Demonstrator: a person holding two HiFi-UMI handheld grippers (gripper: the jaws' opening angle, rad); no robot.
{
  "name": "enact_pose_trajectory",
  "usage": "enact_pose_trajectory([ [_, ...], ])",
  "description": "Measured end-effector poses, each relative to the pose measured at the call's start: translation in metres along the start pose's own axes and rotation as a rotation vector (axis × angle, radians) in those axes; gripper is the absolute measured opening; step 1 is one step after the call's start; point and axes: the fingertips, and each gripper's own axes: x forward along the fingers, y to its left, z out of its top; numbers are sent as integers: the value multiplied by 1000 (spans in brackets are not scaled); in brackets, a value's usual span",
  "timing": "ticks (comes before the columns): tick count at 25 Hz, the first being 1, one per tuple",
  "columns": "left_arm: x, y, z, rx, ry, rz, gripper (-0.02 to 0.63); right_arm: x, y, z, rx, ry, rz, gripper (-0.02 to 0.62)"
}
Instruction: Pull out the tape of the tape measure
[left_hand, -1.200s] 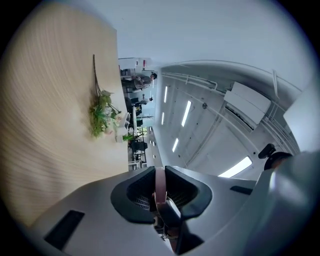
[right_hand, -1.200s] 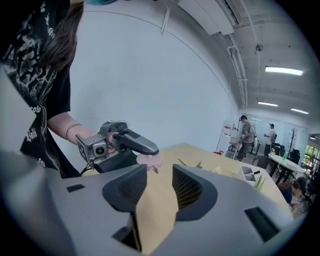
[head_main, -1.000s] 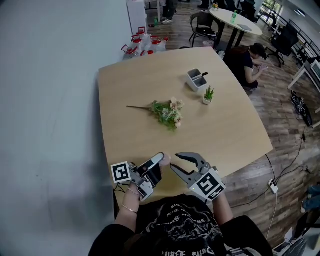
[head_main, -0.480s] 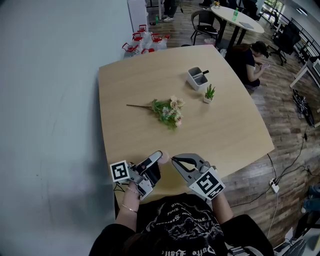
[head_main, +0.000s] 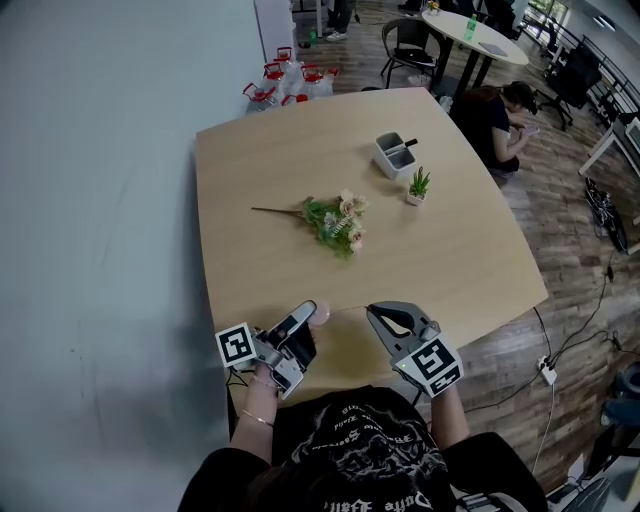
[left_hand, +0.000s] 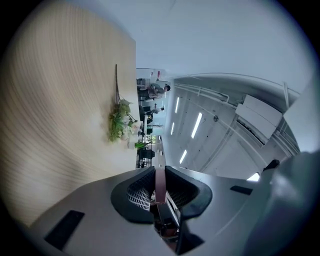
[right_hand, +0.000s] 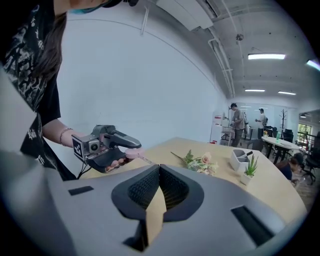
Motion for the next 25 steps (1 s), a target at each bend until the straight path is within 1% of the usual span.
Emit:
enact_pose_trajectory([
  [8, 1, 5, -5, -12, 11, 4, 69, -6, -5, -8, 31, 19, -42, 17],
  [13, -7, 6, 6, -23, -26, 7, 69, -17, -23, -12, 62, 24, -120, 17],
  [20, -20, 11, 16, 7, -48, 33, 69, -36, -47, -21, 86, 30, -220, 17],
  [25, -23, 11, 20, -1, -64, 29, 69, -51, -60, -25, 108, 25, -266, 17],
])
